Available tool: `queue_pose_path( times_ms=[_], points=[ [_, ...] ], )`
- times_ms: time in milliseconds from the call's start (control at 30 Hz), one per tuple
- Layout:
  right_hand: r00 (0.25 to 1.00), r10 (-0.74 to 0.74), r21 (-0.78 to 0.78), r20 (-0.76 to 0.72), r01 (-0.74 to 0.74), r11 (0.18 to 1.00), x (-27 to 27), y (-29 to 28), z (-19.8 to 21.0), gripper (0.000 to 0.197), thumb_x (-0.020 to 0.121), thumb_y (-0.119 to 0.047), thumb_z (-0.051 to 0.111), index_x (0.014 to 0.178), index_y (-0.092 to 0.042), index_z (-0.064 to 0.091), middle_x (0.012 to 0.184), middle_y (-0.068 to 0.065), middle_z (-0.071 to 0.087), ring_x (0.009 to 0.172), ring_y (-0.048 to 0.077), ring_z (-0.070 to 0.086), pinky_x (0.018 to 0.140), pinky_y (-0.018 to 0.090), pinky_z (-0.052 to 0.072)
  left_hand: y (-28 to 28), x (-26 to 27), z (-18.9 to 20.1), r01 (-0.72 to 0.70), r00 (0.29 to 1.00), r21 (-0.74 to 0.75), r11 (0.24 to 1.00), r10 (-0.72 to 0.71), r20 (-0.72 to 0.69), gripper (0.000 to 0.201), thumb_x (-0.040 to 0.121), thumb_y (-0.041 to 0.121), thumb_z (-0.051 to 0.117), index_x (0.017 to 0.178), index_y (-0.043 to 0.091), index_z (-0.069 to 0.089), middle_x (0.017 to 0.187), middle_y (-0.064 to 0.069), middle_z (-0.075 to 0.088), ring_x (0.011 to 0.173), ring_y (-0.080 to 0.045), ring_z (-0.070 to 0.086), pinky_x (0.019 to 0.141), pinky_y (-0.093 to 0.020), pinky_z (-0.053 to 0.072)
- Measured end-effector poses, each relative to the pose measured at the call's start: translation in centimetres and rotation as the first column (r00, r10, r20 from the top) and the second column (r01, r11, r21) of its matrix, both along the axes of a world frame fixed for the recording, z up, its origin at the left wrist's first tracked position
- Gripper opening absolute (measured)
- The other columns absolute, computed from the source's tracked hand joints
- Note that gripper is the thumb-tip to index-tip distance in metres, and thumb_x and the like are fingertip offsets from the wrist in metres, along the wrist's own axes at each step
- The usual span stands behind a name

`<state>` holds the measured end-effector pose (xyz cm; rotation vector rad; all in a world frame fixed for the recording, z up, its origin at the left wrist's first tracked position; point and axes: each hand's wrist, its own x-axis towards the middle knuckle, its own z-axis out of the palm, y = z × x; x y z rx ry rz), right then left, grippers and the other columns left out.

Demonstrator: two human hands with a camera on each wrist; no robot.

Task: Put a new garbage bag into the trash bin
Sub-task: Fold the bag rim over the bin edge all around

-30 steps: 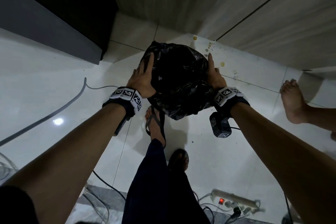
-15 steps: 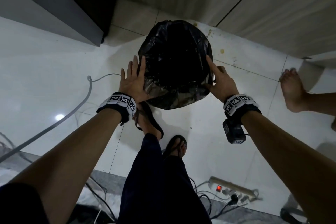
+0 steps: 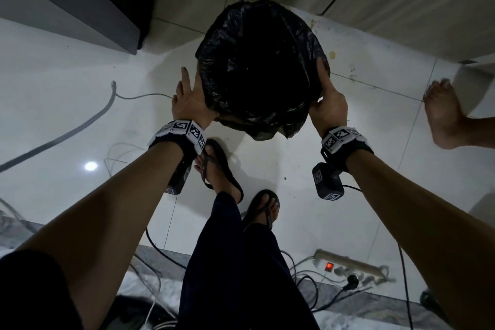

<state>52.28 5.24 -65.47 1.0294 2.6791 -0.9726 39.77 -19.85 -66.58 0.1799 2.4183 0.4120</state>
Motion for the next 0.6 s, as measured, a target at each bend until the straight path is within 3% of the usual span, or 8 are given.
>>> queue_pose_path(
  times_ms=[100,167,233,300,466,600],
  points=[
    [0.989,-0.137,-0.015,0.059,0.138,0.99,-0.4,1.2,0.6,0.073,0.088,-0.008,0.05,0.151,-0.035,0.026,0.083,0.005,0.065,0.074,0.023,0.059,0.066,0.031,0.047,-0.1,-1.1,0.7,-0.1,0.991,-0.031,0.995,0.102,0.083,0.111,0.072,0.037,0.077,0.152,0.025,0.001,0.161,-0.013,0.003,0.146,-0.037,0.013,0.116,-0.052,0.022],
    [0.968,-0.21,-0.076,0.135,0.221,0.972,-0.9,2.1,1.0,0.068,0.09,-0.011,0.052,0.151,-0.03,0.029,0.1,0.008,0.07,0.093,0.026,0.064,0.078,0.032,0.048,0.0,-1.9,1.8,-0.135,0.983,-0.011,0.991,0.135,0.124,0.113,0.071,0.031,0.077,0.152,0.023,-0.001,0.16,-0.014,0.005,0.146,-0.036,0.013,0.116,-0.053,0.022],
    [0.956,-0.248,-0.103,0.156,0.266,0.958,-1.7,2.7,1.6,0.068,0.088,-0.007,0.05,0.15,-0.027,0.032,0.125,0.011,0.061,0.115,0.029,0.058,0.09,0.034,0.048,0.4,-2.5,3.3,-0.127,0.98,0.057,0.99,0.116,0.16,0.121,0.068,0.027,0.078,0.151,0.024,-0.01,0.16,-0.015,0.0,0.147,-0.036,0.009,0.117,-0.054,0.019],
    [0.96,-0.266,-0.084,0.091,0.273,0.958,-3.2,2.8,2.5,0.063,0.088,-0.008,0.047,0.149,-0.023,0.036,0.136,0.014,0.052,0.125,0.033,0.05,0.101,0.041,0.046,1.0,-3.4,4.8,-0.079,0.983,0.116,0.99,0.058,0.174,0.126,0.067,0.029,0.078,0.148,0.029,-0.019,0.161,-0.013,-0.007,0.148,-0.034,0.004,0.119,-0.055,0.013],
    [1.0,0.015,0.022,-0.002,-0.015,1.0,-8.0,1.3,3.8,0.063,0.09,-0.019,0.052,0.15,-0.021,0.032,0.144,0.018,0.043,0.129,0.04,0.041,0.102,0.049,0.041,4.2,-6.7,6.2,0.193,0.981,0.157,0.968,-0.195,-0.003,0.111,0.071,0.039,0.071,0.151,0.03,-0.006,0.162,-0.006,-0.003,0.149,-0.027,0.004,0.121,-0.051,0.008],
    [0.976,0.212,0.058,0.055,-0.215,0.975,-10.8,0.5,2.0,0.07,0.092,-0.037,0.055,0.154,-0.025,0.023,0.158,0.012,0.029,0.143,0.04,0.025,0.115,0.054,0.028,8.2,-9.4,4.6,0.377,0.925,0.221,0.899,-0.355,-0.135,0.098,0.077,0.036,0.066,0.152,0.03,0.004,0.162,-0.004,0.008,0.148,-0.024,0.012,0.122,-0.043,0.014]
  ],
)
